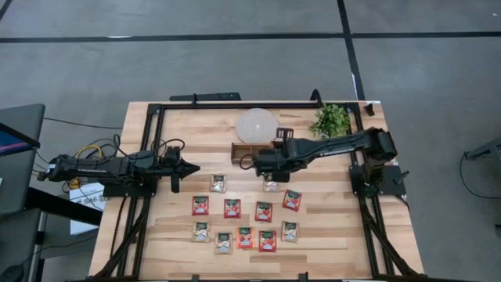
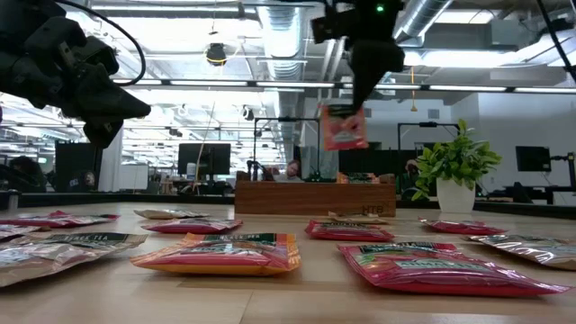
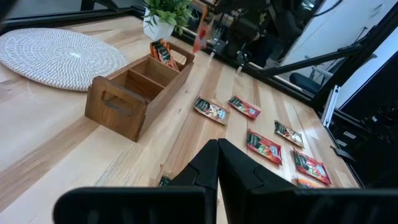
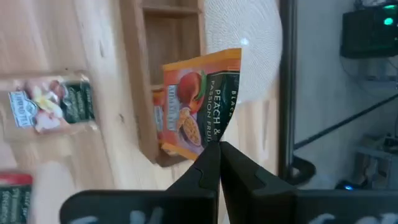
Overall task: Pick & Place Tea
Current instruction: Put the top orange tea bag into the right compartment of the wooden organizer
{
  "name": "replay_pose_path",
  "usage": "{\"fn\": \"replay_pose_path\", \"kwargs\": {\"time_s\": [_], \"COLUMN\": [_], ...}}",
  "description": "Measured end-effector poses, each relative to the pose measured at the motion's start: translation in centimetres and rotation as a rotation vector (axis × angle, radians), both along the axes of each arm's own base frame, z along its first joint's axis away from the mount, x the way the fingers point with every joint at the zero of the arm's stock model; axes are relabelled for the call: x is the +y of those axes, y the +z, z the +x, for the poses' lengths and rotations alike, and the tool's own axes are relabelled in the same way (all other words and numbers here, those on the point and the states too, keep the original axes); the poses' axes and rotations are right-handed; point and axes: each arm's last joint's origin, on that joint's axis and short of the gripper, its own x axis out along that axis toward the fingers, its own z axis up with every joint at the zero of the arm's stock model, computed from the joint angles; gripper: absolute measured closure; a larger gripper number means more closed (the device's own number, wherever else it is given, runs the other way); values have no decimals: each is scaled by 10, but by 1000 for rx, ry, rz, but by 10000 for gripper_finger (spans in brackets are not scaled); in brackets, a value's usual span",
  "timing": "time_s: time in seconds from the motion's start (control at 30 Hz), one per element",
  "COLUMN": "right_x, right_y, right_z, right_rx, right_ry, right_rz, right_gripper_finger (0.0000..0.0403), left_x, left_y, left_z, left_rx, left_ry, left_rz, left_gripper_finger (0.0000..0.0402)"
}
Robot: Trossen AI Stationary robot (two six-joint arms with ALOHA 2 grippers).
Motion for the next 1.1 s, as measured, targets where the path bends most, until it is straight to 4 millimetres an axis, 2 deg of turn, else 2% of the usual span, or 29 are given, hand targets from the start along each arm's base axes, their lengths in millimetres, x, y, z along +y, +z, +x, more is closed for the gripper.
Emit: {"fn": "replay_pose_path", "kwargs": {"time_s": [0.1,0.4,0.67,0.87,1.1], "right_x": [0,-13,-25,-32,-33], "right_y": [-7,-48,-56,-76,-79], "right_z": [-4,-12,-12,-18,-18], "right_rx": [1,67,63,96,85], "right_ry": [0,-24,-43,-52,-46], "right_rz": [-2,-69,-52,29,30], "right_gripper_finger": [403,403,403,403,403], "left_x": [0,0,0,0,0], "left_y": [0,0,0,0,0], "left_z": [0,0,0,0,0], "left_rx": [0,0,-1,-1,-1], "left_ry": [0,0,-2,-3,-3], "left_rz": [0,0,-2,-3,-2], "left_gripper_finger": [401,401,401,402,401]}}
